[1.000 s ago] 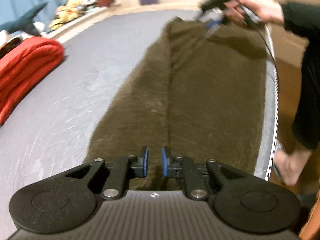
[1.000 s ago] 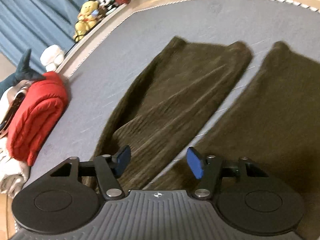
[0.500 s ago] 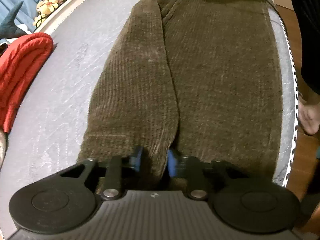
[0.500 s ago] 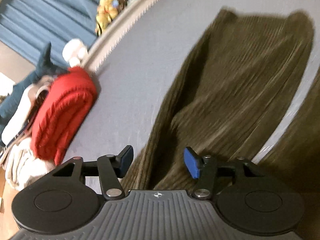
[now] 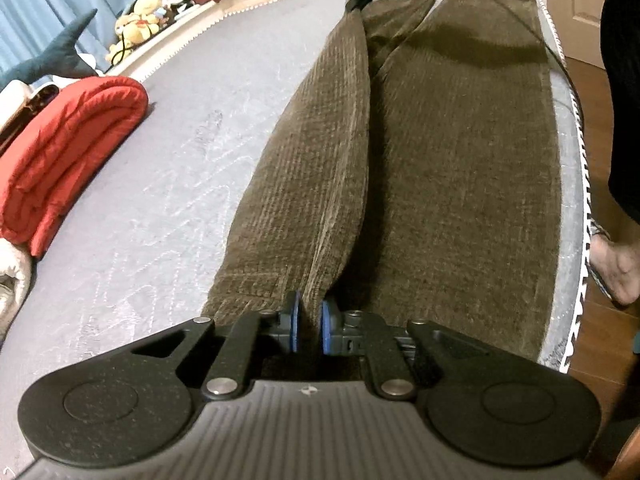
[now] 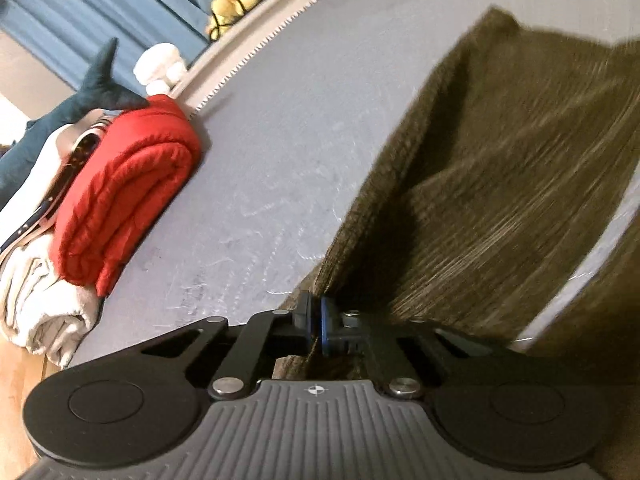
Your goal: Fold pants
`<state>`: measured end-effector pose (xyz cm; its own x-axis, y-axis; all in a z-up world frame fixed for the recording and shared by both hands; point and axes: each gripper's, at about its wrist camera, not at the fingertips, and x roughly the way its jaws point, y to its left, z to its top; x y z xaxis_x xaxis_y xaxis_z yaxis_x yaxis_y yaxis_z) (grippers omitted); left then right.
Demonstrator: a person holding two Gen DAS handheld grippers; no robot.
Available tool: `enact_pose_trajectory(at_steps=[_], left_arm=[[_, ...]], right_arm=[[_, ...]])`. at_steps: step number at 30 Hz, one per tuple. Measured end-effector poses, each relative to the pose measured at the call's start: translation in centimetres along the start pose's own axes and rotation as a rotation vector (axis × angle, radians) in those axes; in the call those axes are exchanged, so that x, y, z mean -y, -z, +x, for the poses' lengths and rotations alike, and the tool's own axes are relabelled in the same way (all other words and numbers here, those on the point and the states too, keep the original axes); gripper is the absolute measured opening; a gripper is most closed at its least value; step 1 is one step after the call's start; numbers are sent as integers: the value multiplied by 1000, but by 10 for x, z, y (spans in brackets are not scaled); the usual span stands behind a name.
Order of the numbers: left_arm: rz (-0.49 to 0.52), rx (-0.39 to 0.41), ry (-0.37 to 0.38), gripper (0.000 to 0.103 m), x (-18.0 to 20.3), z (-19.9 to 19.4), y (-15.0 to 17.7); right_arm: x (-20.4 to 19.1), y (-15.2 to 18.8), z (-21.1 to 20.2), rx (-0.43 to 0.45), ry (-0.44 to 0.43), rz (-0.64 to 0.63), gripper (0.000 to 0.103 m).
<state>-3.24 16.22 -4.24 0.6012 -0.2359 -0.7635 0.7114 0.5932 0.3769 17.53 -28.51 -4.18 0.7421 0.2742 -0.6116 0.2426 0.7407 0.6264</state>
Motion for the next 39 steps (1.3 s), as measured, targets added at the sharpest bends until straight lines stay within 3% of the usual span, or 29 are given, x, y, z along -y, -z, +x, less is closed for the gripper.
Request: enact_pose_trajectory(at_steps=[5, 7, 12, 14, 15, 18, 20, 21, 22, 26, 29, 33, 39], left_arm=[[19, -1, 48, 10, -3, -29, 16], [8, -25, 84, 4, -7, -43, 28], [-53, -118, 177, 6, -5, -47, 58], [-47, -95, 174, 8, -1, -51, 58], [-55, -71, 174, 9, -2, -56, 56], [-152, 41, 191, 33, -16, -73, 45], [-209, 131, 172, 48, -24, -83, 36], [-229, 159, 159, 49, -26, -85, 32], [-256, 182, 146, 49, -29, -84, 26], [-282, 197, 67, 49, -21, -72, 9], [-279, 175, 35, 49, -14, -57, -1], [-287, 169, 9, 49, -10, -45, -16], [-295, 188, 1, 49, -7, -34, -37]], right_arm=[[-11, 14, -82, -8, -5, -112, 3], [-8, 34, -108, -43, 32, -161, 3], [37, 95, -131, -276, 145, -211, 6], [56, 113, -119, -426, 159, -240, 11], [63, 114, -120, -424, 165, -240, 11], [74, 88, -137, -298, 155, -191, 12], [86, 58, -159, -142, 132, -100, 26], [93, 45, -168, -68, 135, -56, 35], [102, 31, -176, 9, 138, -9, 37], [150, -5, -187, 218, 204, 162, 37], [197, -22, -176, 262, 244, 304, 38], [239, -34, -152, 241, 233, 398, 39], [256, -47, -125, 257, 187, 424, 39]])
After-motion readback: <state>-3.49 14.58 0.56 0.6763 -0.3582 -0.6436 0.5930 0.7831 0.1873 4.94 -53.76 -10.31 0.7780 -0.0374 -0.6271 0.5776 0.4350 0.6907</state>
